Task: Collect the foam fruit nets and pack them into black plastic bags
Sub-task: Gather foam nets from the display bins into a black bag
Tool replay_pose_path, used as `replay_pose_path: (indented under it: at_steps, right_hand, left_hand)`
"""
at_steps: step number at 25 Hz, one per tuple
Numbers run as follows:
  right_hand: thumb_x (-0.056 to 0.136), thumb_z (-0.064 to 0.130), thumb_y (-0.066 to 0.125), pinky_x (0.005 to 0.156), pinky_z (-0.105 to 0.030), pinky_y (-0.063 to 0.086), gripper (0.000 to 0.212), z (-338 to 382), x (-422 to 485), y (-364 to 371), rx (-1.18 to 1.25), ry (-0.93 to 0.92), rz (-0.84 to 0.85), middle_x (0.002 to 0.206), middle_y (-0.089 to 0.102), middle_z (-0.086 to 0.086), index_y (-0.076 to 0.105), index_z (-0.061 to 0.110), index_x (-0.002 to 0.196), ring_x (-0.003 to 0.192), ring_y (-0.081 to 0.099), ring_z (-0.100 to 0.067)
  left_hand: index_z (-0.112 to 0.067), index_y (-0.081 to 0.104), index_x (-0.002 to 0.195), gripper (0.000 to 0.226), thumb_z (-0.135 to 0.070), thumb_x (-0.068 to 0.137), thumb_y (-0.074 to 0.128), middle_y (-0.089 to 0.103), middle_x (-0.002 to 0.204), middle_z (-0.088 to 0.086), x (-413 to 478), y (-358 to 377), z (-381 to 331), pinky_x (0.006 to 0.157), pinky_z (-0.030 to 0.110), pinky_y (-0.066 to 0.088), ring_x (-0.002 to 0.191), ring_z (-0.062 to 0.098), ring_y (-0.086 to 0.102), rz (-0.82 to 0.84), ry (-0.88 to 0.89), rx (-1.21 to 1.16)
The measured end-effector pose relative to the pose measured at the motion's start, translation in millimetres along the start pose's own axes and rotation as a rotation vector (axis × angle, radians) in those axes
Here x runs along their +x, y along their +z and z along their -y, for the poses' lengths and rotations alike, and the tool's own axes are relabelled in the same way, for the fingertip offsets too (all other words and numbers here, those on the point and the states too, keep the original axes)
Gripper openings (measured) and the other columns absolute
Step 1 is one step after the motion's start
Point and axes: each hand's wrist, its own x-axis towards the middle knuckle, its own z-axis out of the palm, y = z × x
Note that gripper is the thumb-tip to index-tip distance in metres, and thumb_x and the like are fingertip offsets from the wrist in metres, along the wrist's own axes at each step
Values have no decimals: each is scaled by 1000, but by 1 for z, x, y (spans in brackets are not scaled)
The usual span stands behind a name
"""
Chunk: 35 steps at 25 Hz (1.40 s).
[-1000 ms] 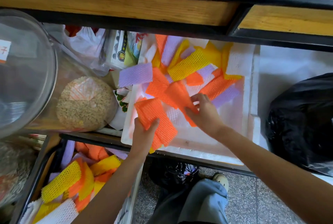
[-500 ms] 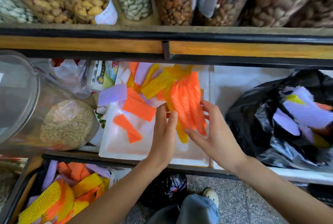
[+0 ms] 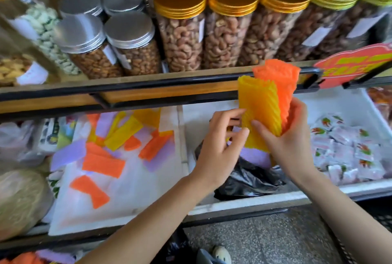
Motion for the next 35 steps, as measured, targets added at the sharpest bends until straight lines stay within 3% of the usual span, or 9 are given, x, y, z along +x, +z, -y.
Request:
replay_pose_path:
  at_steps: [6,9,11,14,15,21,25,28,35]
  right_hand:
    - [75,23,76,84,-26,36,76,-73,24,-28,-313,32,173,130,48,-8,36,14,139,116,48,-23]
    - [79,34,72,89,-37,43,76,-104,16,-27,-568,2,426,134,45,-9,33,18,142,120,47,-28]
    - [82,45,65,87,-36,45,76,-116,5,-27,-684,5,616,139,43,-4,27,22,144,121,48,-26]
    - [85,54,57,89,-34,45,75,-123,-7,-30,-687,-55,852,142,42,4,20,29,145,124,48,-19]
    - [85,54,56,89,-33,45,74,-123,-5,-31,-702,-79,881,142,42,6,20,31,145,125,47,-18]
    - [84,37,65,95,-36,38,68,-105,51,-8,-672,-145,507,138,46,-6,34,19,142,124,44,-29]
    - [90,41,56,96,-31,37,66,-100,46,16,-806,-253,898,145,39,-2,25,23,146,129,41,-22]
    - [94,39,51,108,-35,31,67,-109,36,30,-655,-116,1130,152,30,-5,16,19,149,137,32,-23]
    - [92,25,57,72,-37,45,37,-94,36,68,-549,-56,541,108,63,-11,44,13,123,93,63,-34]
  left_hand:
    - [0,48,121,44,-15,85,66,49,117,12,0,16,66,92,14,26,112,19,43,-279,-114,591]
    - [2,34,133,59,-13,86,66,41,129,16,-4,21,78,99,22,34,121,27,41,-342,-451,422]
    - [-2,38,128,46,-15,90,61,50,120,11,-6,21,81,84,18,45,107,21,53,-338,-615,225]
    - [-14,53,96,3,-12,94,54,65,89,0,-13,25,74,77,24,45,87,15,63,-315,-541,189]
    - [-19,53,90,10,-11,94,53,65,83,-3,-13,27,66,77,22,45,82,10,63,-320,-488,192]
    - [-21,55,87,14,-12,96,50,56,74,-2,7,17,31,75,34,53,74,13,57,-446,-471,-57]
    - [-16,55,85,14,-12,97,49,52,69,-1,23,-5,33,79,44,52,68,16,53,-581,-524,-116]
    - [-17,55,83,15,-13,97,50,52,68,-1,33,-23,33,75,41,51,59,10,54,-609,-526,-71]
    - [-15,55,85,11,-11,95,52,53,67,-1,24,-38,32,54,25,41,44,2,50,-473,-485,10]
